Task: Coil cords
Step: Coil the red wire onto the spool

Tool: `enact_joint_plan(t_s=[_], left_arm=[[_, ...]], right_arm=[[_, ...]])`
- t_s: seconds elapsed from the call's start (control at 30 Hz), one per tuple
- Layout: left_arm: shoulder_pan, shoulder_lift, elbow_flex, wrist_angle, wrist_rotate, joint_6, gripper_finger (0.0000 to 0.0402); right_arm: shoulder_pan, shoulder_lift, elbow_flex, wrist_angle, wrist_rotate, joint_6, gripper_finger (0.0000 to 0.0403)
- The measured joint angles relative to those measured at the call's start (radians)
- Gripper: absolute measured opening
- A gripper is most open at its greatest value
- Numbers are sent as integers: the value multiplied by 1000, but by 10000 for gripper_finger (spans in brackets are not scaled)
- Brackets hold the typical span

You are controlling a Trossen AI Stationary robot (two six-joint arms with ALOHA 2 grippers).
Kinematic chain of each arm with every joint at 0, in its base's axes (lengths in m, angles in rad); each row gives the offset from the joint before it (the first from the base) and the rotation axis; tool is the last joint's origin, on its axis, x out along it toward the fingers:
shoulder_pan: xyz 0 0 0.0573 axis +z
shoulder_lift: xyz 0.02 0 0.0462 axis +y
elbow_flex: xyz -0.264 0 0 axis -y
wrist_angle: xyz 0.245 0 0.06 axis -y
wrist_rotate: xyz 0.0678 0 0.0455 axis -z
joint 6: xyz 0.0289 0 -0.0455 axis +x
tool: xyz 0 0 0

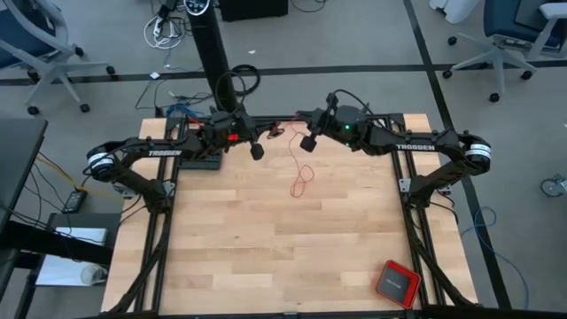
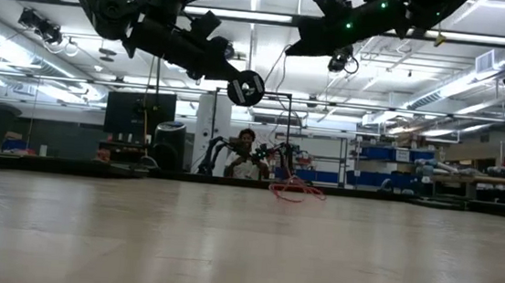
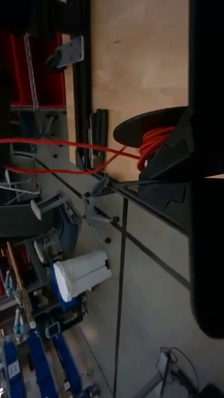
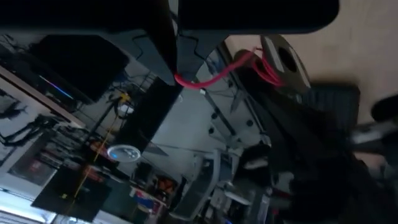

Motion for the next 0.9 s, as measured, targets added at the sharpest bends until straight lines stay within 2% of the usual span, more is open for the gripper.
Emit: enact_joint_plan(t_s=[0.23, 0.43, 0.63, 0.77, 0.9], left_arm=[[-2, 3, 0, 17, -19, -9, 0], [-20, 24, 0, 92, -113, -34, 0], [-47, 72, 0, 295, -198, -139, 0], [-57, 90, -1, 405, -201, -228, 0], [-57, 92, 1, 426, -178, -292, 0]], right_arm=[[20, 1, 2, 79, -154, 67, 0], [45, 3, 2, 96, -237, 135, 0], [79, 74, 3, 159, -261, 127, 0], [81, 136, 3, 208, -262, 123, 0], [81, 170, 5, 278, -262, 91, 0]])
